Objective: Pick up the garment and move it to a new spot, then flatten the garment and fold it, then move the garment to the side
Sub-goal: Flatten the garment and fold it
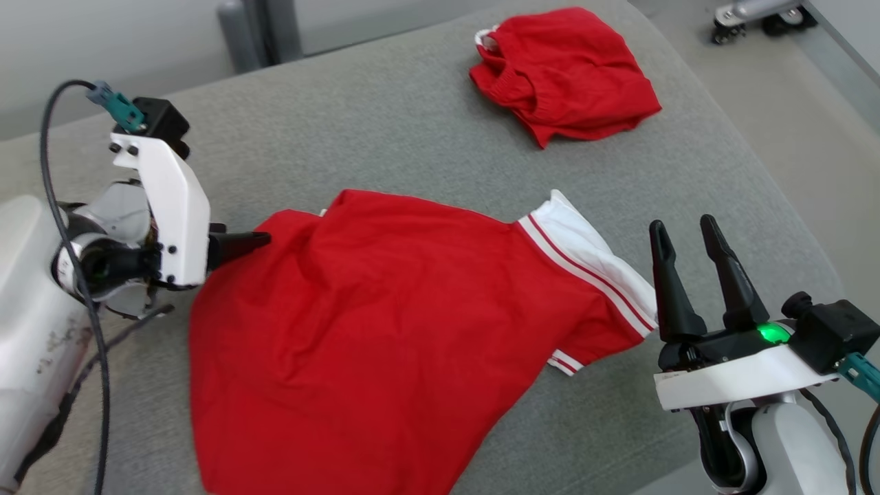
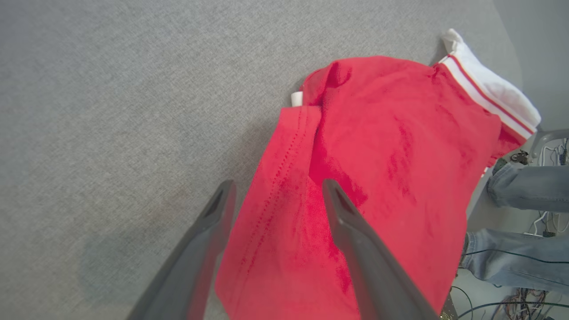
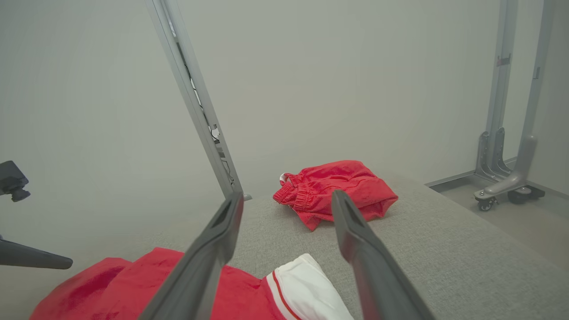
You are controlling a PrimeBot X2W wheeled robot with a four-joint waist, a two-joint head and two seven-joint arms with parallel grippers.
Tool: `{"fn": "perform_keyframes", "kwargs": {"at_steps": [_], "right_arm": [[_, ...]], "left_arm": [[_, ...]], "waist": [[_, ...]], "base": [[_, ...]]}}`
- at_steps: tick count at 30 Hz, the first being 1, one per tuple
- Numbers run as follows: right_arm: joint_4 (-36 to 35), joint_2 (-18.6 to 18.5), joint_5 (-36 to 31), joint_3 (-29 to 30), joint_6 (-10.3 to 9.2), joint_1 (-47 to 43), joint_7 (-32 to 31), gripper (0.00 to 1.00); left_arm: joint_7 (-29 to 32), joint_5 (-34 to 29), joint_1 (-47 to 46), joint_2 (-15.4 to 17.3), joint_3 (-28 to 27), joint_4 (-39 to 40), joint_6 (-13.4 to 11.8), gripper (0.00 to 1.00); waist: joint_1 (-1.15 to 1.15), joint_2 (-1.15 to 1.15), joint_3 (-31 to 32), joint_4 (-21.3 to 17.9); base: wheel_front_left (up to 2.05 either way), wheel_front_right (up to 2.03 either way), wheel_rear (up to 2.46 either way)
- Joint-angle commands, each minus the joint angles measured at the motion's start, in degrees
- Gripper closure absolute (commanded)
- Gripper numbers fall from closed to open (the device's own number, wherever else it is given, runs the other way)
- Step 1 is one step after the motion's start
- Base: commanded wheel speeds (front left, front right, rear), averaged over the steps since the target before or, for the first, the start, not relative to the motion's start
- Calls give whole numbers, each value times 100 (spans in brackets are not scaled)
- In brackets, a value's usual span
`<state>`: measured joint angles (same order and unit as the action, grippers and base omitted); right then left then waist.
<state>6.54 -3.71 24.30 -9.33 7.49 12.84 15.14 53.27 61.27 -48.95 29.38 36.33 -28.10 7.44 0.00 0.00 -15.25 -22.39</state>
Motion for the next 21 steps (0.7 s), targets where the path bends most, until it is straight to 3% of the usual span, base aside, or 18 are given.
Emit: {"fn": "perform_keyframes", "kwargs": {"at_steps": [1, 10, 19, 21], "right_arm": [[7, 10, 28, 2, 3, 60, -1, 0], [-65, 65, 240, -221, 2, 291, -1, 0], [-97, 69, 474, -263, 3, 324, -1, 0], [-79, 68, 487, -258, 2, 327, -1, 0]], "left_arm": [[55, 74, -94, 24, 5, -78, 6, 0], [276, 279, -552, -4, -106, -741, -16, 0], [1150, 777, -556, -163, -84, -891, -64, 0], [1311, 891, -547, -193, -93, -789, -59, 13]], "waist": [[0, 0, -171, -176], [0, 0, -547, -555], [0, 0, -691, -616], [0, 0, -700, -604]], "base": [[0, 0, 0], [0, 0, 0], [0, 0, 0], [0, 0, 0]]}}
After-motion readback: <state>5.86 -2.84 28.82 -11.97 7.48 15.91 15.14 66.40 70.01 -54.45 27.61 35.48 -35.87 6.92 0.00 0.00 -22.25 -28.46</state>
